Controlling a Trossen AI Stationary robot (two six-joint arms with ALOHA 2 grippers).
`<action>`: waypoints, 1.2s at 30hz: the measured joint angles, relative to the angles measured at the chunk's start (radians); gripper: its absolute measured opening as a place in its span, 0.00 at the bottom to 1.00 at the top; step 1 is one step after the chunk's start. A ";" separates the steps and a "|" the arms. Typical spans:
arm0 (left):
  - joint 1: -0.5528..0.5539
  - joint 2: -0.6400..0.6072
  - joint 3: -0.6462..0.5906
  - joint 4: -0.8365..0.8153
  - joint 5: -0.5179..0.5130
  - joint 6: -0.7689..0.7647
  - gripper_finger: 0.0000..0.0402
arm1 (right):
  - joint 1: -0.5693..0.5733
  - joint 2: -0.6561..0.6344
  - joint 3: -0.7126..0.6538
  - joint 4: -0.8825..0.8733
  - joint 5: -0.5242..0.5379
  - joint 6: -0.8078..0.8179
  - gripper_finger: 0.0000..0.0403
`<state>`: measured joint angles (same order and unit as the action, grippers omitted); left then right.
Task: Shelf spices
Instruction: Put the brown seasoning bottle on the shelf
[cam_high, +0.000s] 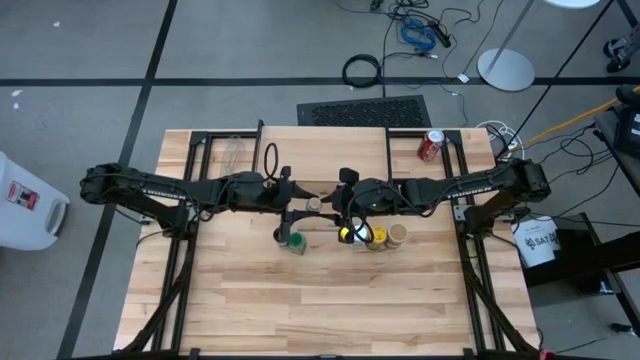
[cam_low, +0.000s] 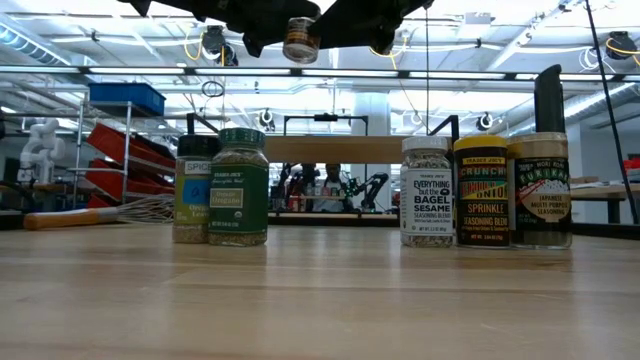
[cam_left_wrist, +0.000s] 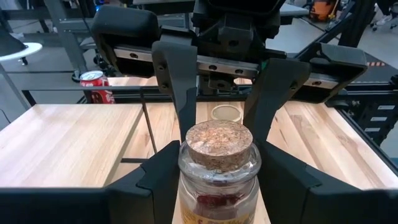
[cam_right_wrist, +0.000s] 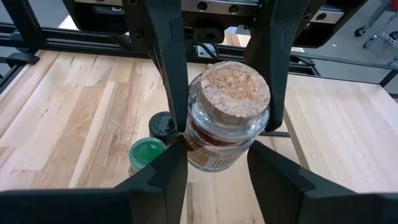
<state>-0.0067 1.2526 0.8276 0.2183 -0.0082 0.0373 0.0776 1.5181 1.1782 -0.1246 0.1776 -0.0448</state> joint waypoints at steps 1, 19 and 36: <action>0.000 0.000 0.000 -0.001 0.000 0.001 0.46 | 0.000 0.000 0.000 0.000 0.000 0.000 0.37; 0.001 0.000 0.000 -0.038 -0.008 0.030 0.46 | 0.000 -0.007 0.001 -0.041 0.014 0.005 0.47; 0.201 0.001 0.000 0.233 0.077 0.022 0.46 | 0.083 -0.294 0.001 -0.388 0.218 0.103 0.58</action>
<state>0.1943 1.2535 0.8273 0.4509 0.0691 0.0593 0.1611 1.2245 1.1790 -0.5130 0.3954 0.0581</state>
